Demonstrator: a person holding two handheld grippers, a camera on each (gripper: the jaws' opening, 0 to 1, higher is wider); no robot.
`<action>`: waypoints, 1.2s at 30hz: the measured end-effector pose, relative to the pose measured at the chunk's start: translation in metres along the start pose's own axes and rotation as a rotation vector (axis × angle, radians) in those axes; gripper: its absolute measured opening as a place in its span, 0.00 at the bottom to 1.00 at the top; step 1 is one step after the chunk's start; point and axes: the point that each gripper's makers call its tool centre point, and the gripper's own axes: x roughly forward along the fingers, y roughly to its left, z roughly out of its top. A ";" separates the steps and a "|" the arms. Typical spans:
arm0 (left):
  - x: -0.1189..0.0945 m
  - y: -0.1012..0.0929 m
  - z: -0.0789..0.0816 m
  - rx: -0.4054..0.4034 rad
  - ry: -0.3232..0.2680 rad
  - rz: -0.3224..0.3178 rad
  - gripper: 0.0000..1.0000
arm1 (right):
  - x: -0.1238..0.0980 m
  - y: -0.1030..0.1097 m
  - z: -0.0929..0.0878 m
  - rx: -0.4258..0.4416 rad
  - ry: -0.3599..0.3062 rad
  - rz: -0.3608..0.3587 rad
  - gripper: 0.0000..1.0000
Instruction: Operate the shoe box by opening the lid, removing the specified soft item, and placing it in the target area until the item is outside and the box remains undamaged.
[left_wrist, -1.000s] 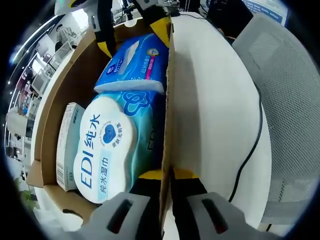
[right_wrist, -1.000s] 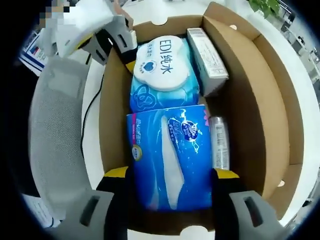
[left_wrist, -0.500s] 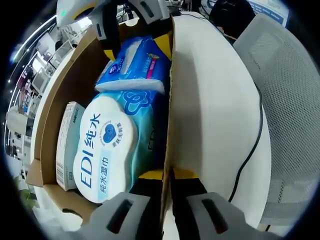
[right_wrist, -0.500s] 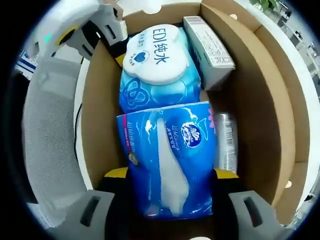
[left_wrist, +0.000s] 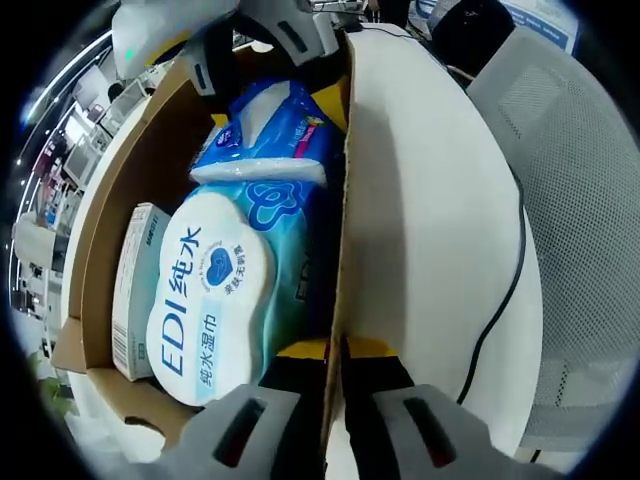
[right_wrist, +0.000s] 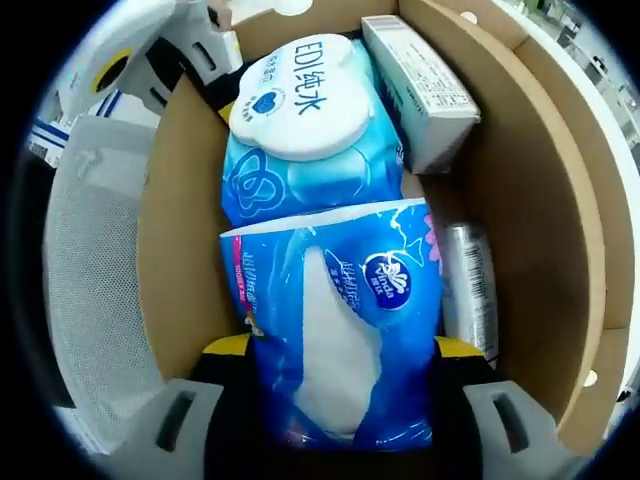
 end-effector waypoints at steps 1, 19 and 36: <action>0.000 0.000 0.000 0.000 0.000 -0.001 0.02 | 0.000 0.000 0.000 0.001 0.004 -0.001 0.68; 0.001 -0.002 0.001 0.001 -0.001 0.001 0.02 | -0.003 0.004 -0.003 -0.011 0.097 -0.074 0.55; 0.000 -0.001 0.001 0.012 -0.003 -0.002 0.02 | -0.039 0.006 0.006 -0.061 -0.004 -0.151 0.48</action>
